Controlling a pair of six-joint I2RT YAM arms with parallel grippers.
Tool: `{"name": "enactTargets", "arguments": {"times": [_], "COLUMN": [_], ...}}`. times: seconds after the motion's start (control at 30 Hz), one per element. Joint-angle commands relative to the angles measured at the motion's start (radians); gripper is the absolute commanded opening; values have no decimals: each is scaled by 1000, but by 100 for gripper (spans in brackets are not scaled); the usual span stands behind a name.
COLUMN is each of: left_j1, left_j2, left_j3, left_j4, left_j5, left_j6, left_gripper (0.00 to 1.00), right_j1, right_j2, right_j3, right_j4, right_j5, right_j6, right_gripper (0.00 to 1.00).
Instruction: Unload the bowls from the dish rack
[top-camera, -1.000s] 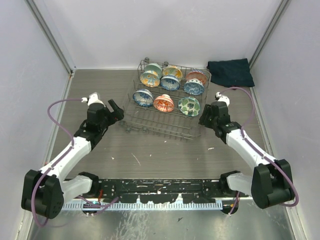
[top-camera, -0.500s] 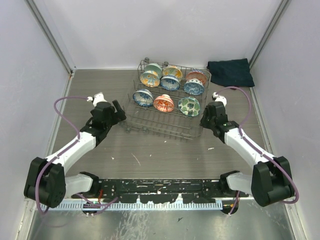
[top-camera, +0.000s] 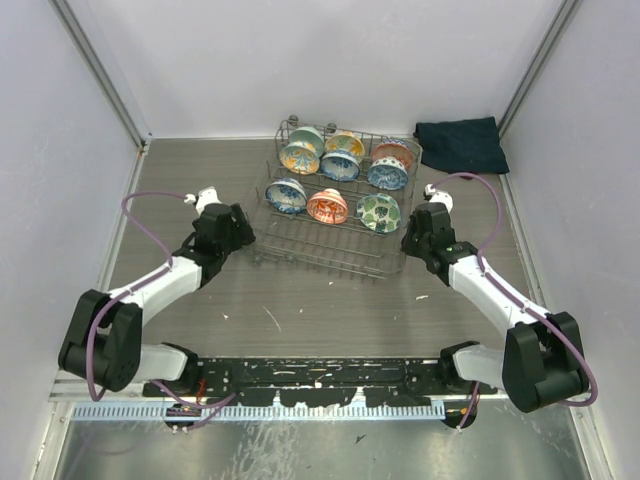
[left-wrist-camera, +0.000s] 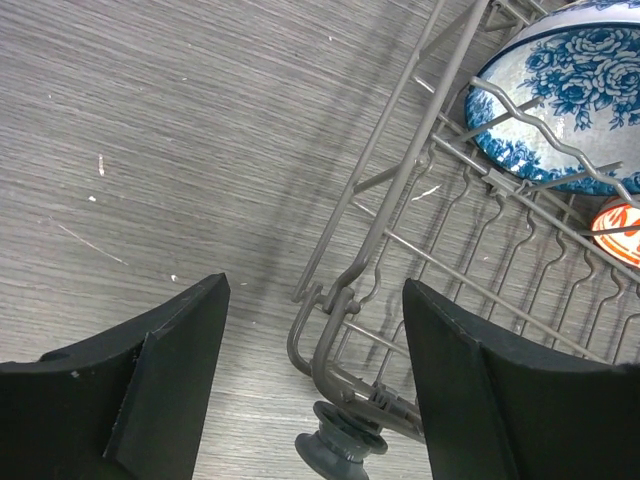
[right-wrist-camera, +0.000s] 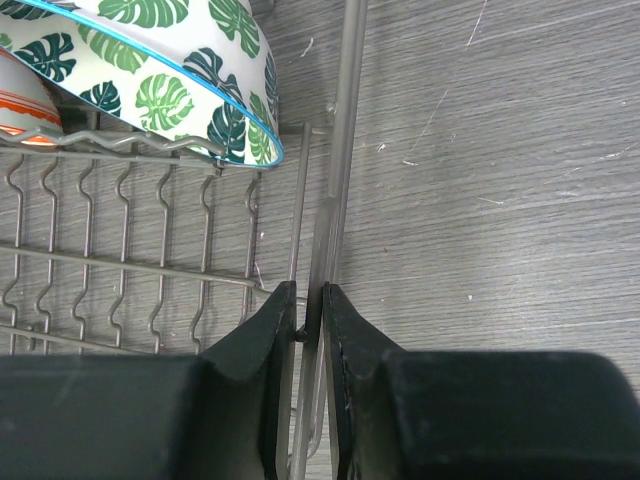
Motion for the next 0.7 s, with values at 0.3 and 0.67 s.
{"name": "enactTargets", "arguments": {"times": [0.3, 0.67], "left_j1": [-15, -17], "left_j2": [38, 31], "left_j3": [32, 23], "left_j4": [73, 88], "left_j5": [-33, -38], "left_j6": [1, 3], "left_gripper": [58, 28], "right_j1": [-3, -4], "right_j2": [2, 16], "right_j3": [35, 41], "right_j4": [5, 7], "right_j5": [30, 25], "right_j6": [-16, -20], "right_gripper": [9, 3]}}
